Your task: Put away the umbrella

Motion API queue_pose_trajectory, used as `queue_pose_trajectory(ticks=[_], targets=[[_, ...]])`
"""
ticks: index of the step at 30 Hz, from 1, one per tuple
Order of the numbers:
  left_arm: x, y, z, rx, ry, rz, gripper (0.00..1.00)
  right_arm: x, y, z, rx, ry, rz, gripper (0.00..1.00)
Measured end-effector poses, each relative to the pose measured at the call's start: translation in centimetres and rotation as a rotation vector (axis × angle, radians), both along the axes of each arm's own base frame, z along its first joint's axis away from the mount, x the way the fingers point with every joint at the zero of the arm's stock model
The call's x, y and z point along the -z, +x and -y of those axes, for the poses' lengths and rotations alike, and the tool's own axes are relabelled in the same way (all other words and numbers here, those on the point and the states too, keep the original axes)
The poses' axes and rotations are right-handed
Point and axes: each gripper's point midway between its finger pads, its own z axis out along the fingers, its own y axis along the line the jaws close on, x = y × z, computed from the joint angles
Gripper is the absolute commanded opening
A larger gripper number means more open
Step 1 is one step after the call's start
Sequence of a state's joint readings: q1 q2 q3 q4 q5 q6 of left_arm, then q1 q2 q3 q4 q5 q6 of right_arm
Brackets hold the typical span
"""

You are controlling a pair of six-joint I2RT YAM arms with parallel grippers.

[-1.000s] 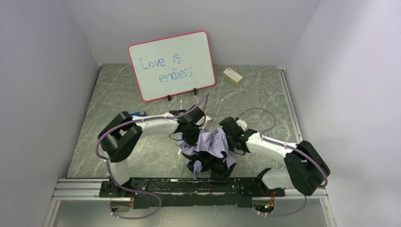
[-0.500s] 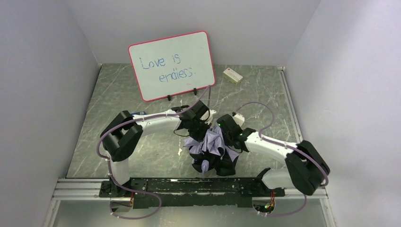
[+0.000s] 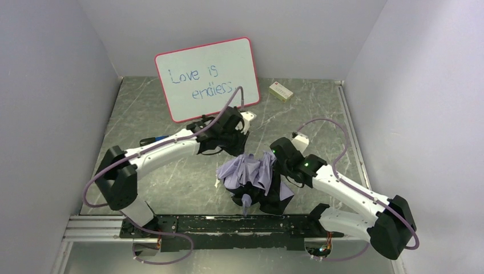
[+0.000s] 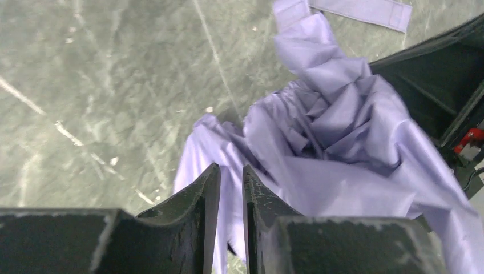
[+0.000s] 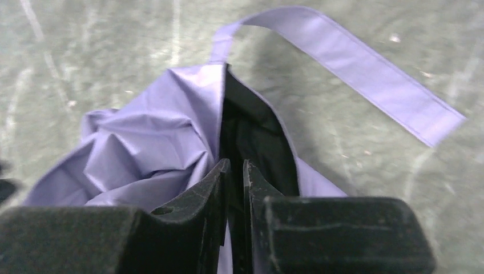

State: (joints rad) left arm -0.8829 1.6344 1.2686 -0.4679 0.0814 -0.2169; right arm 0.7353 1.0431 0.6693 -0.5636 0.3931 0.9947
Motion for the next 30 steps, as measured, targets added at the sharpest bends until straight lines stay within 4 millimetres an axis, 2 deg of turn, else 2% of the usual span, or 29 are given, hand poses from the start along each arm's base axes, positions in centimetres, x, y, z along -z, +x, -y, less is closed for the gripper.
queue_pose_trajectory(ticks=[1,6,9,12,15,17,22,26,30], targets=[[-0.5,0.2,-0.5,-0.014,-0.001,0.011,0.27,0.2,-0.4,0.6,0.012,-0.026,-0.02,0.21],[-2.4,1.4,-4.4,-0.111,-0.012,0.042,0.52,1.4,-2.0,3.0,0.044,-0.165,-0.124,0.26],[-4.2,1.7,-5.9,-0.152,-0.049,0.069,0.65,2.3,-2.9,3.9,0.04,-0.232,-0.196,0.28],[-5.9,1.2,-5.6,-0.141,-0.108,0.079,0.83,3.0,-3.9,4.2,0.026,-0.256,-0.248,0.29],[-6.3,0.1,-4.4,-0.106,-0.188,0.039,0.93,3.8,-4.6,4.3,0.011,-0.253,-0.281,0.29],[-5.8,-0.6,-3.6,-0.087,-0.222,-0.005,0.96,4.6,-5.4,4.3,0.001,-0.249,-0.308,0.29],[-3.8,-2.8,-1.0,-0.032,-0.232,-0.092,0.97,6.4,-6.9,3.9,-0.022,-0.194,-0.356,0.31],[-1.0,-5.3,1.0,0.021,-0.164,-0.143,0.97,7.2,-7.6,3.0,-0.041,-0.11,-0.359,0.31],[2.5,-6.6,1.1,0.019,-0.056,-0.157,0.97,8.2,-8.2,1.9,-0.061,-0.029,-0.364,0.31]])
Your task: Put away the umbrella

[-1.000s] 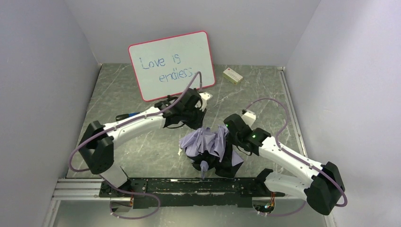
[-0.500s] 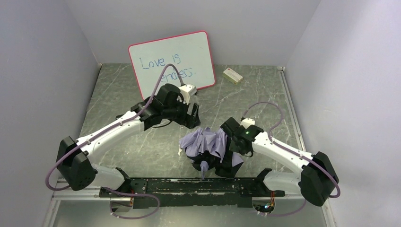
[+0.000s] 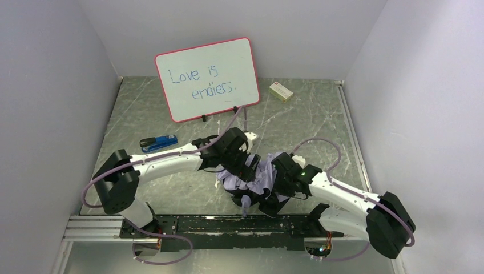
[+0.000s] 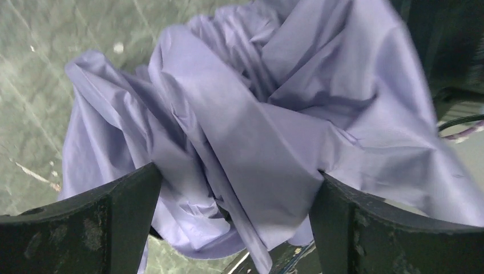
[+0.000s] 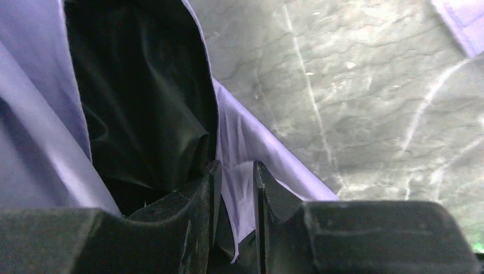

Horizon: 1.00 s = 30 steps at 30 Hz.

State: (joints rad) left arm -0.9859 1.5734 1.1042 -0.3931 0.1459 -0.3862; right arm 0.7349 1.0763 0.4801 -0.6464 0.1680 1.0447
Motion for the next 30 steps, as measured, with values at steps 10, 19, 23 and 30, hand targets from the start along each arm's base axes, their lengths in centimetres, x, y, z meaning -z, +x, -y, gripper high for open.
queue_pose_trajectory(ticks=[10,19,23,30], targets=[[5.7,-2.3,-0.9,0.034,0.107,-0.055,0.89,-0.4,1.5,-4.8,0.008,0.309,0.109,0.29],[7.0,-2.5,0.0,0.162,0.155,-0.047,0.64,-0.5,2.2,-8.1,0.026,0.544,0.164,0.24],[7.0,-1.9,0.0,0.267,0.243,-0.028,0.54,-0.5,2.4,-9.5,0.015,0.579,0.175,0.24],[6.8,-0.4,-0.8,0.423,0.364,0.053,0.43,-0.8,2.3,-10.4,-0.01,0.566,0.174,0.33]])
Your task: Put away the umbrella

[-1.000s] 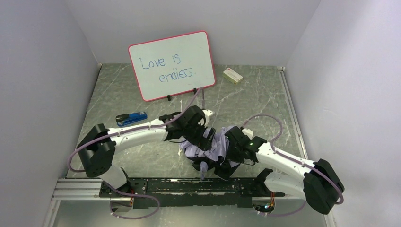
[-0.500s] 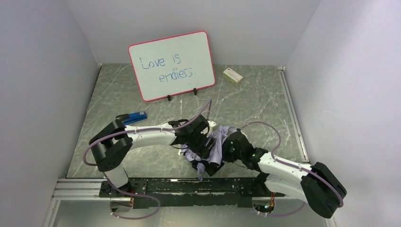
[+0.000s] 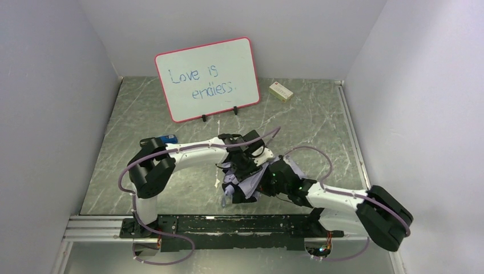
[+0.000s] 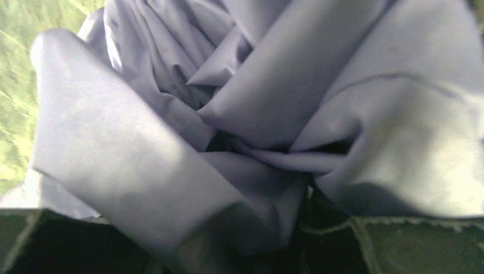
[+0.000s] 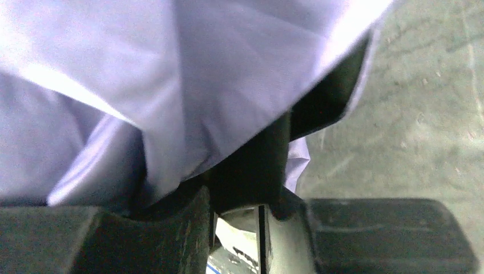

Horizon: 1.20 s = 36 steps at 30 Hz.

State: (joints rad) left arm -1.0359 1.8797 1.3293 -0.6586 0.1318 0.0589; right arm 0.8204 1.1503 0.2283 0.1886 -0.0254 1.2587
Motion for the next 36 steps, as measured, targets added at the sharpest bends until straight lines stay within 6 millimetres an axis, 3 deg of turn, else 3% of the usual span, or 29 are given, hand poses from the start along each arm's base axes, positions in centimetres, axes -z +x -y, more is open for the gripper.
queue_pose_trajectory(ticks=[5,12,17,23,29,36], targets=[[-0.2,0.7,0.0,0.108,0.014,0.063,0.41,-1.9,-0.2,1.8,0.046,-0.035,0.047,0.39],[-0.2,1.7,0.0,0.201,0.024,0.15,0.44,-7.7,1.2,6.5,0.222,-0.079,0.211,0.41],[-0.8,2.4,-0.4,0.284,-0.008,0.248,0.42,-10.5,2.0,9.1,0.294,-0.149,0.311,0.52],[-1.3,3.8,-1.4,0.381,0.017,0.382,0.33,-11.6,3.0,10.6,0.272,-0.323,0.367,0.6],[-0.6,5.4,-2.9,0.419,0.091,0.476,0.25,-10.8,3.7,11.0,0.156,-0.497,0.409,0.62],[-0.7,9.0,-5.9,0.314,0.058,0.423,0.19,-11.5,4.2,9.8,0.004,-0.504,0.587,0.6]])
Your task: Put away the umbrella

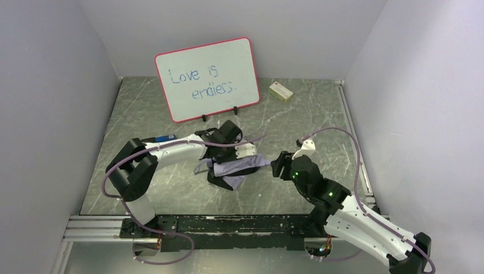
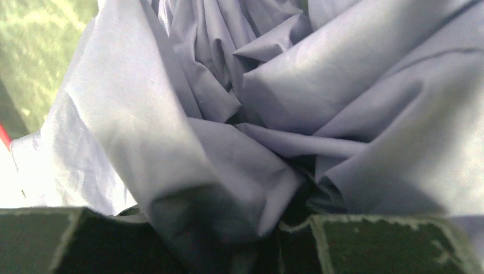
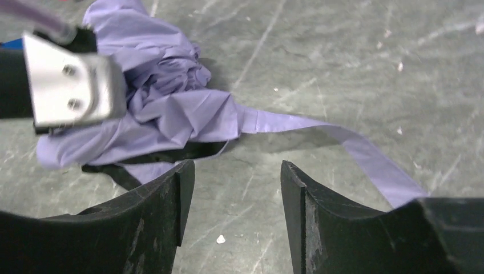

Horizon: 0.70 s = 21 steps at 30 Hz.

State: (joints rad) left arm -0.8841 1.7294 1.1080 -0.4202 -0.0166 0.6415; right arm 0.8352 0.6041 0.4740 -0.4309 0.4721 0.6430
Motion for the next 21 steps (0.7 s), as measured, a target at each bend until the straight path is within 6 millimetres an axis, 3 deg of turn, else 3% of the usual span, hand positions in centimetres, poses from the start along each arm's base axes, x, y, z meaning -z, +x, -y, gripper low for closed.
queue_pose_trajectory(ticks=[3,7,15,21], targets=[[-0.3,1.4,-1.6,-0.03,-0.002,0.004,0.13,-1.1,0.1,-0.8,-0.082,0.016,0.09,0.58],[-0.6,1.7,-2.5,-0.002,-0.013,-0.012,0.09,-2.5,0.5,-2.1,-0.194,-0.028,0.174,0.59],[-0.5,2.4,-3.9,0.061,-0.037,-0.043,0.07,-0.1,1.1,-5.7,-0.555,-0.31,0.221,0.64],[-0.6,2.7,-4.3,0.078,-0.068,-0.062,0.08,-0.3,2.4,-6.5,-0.778,-0.417,0.353,0.65]])
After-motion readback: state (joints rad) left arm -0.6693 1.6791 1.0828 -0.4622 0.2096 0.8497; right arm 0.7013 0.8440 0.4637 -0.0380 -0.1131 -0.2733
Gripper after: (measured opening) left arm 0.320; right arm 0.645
